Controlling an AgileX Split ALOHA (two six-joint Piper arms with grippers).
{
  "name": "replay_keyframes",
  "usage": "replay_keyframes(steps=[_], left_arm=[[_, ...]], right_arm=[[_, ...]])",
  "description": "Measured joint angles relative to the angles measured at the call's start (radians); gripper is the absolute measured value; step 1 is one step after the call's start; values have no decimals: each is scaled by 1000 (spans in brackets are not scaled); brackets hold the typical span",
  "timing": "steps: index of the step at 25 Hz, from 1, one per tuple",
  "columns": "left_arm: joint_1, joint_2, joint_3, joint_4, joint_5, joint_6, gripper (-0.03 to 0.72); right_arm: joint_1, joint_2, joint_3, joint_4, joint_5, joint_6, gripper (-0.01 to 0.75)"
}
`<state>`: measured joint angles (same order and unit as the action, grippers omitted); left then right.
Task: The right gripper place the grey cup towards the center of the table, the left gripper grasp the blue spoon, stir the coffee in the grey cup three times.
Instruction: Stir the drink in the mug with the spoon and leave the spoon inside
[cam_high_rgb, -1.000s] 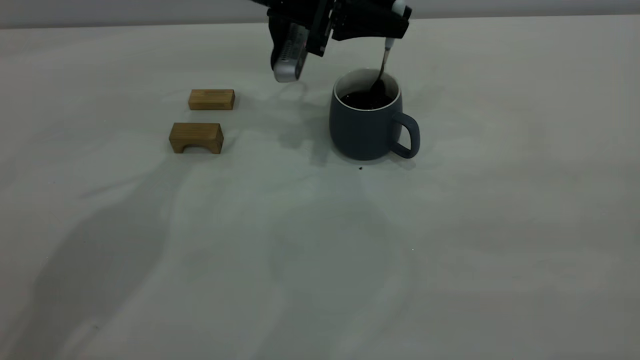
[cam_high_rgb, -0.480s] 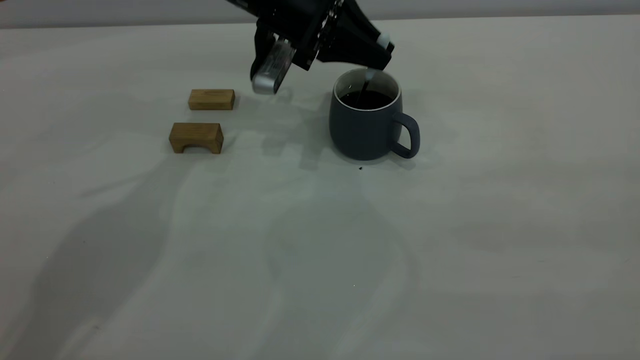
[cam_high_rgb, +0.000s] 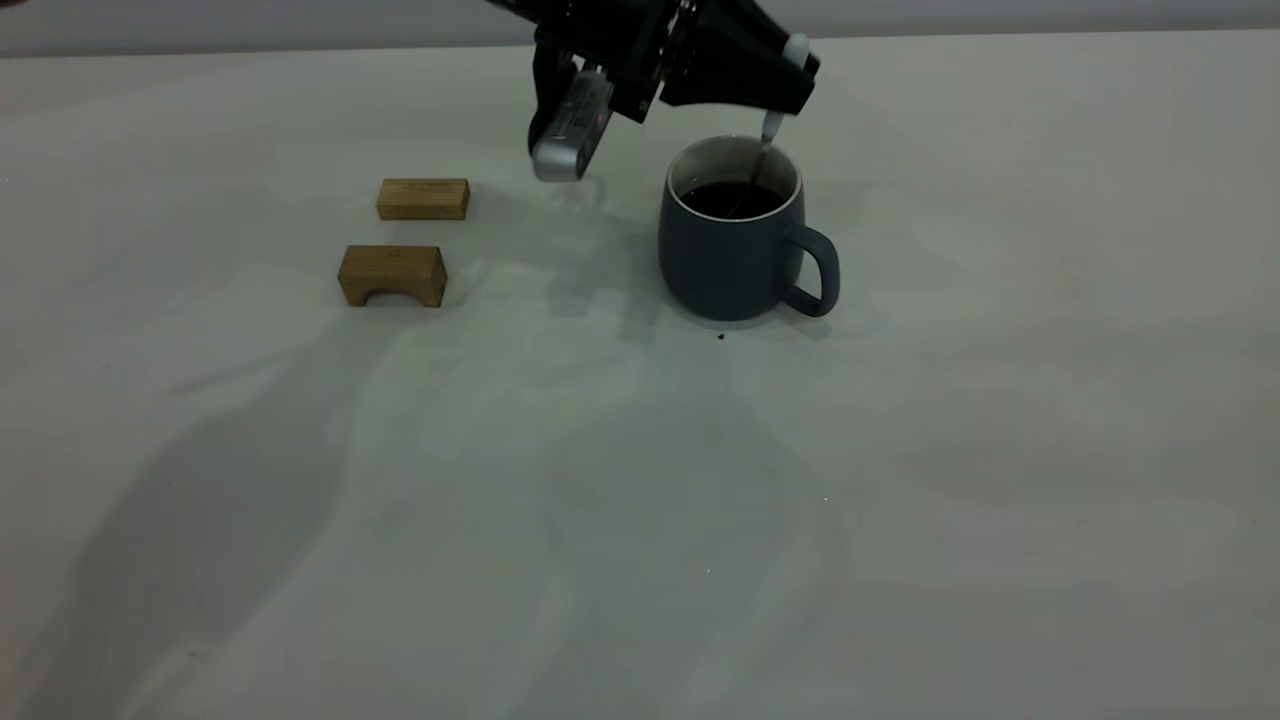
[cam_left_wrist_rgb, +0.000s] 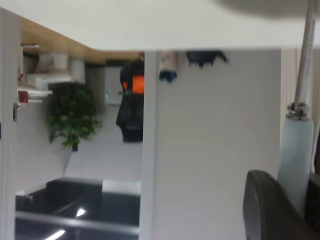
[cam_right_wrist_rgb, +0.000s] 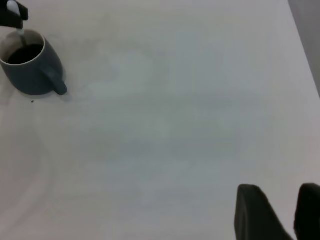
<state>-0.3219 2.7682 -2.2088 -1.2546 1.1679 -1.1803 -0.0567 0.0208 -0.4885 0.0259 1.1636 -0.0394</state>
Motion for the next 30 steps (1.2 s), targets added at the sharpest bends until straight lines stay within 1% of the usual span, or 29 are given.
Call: replay_keyframes(steps=[4, 7, 9, 12, 16, 19, 24, 27, 30], left_arm=[[10, 0, -34, 104, 0, -56, 148], [22, 0, -64, 135, 0, -9, 148], [25, 0, -69, 115, 0, 64, 147], [20, 8, -71, 30, 0, 130, 147], [3, 28, -71, -51, 0, 112, 147], [-8, 40, -71, -35, 0, 38, 147], [-6, 43, -71, 28, 0, -57, 147], [5, 43, -71, 43, 0, -65, 147], [17, 43, -71, 61, 0, -1, 147]], right_arm=[[0, 0, 0, 0, 0, 0, 238], [0, 0, 0, 0, 0, 0, 238], [0, 0, 0, 0, 0, 0, 238], [0, 0, 0, 0, 0, 0, 238], [0, 0, 0, 0, 0, 0, 238], [0, 0, 0, 0, 0, 0, 238], [0, 0, 0, 0, 0, 0, 238], [0, 0, 0, 0, 0, 0, 238], [0, 0, 0, 0, 0, 0, 238]])
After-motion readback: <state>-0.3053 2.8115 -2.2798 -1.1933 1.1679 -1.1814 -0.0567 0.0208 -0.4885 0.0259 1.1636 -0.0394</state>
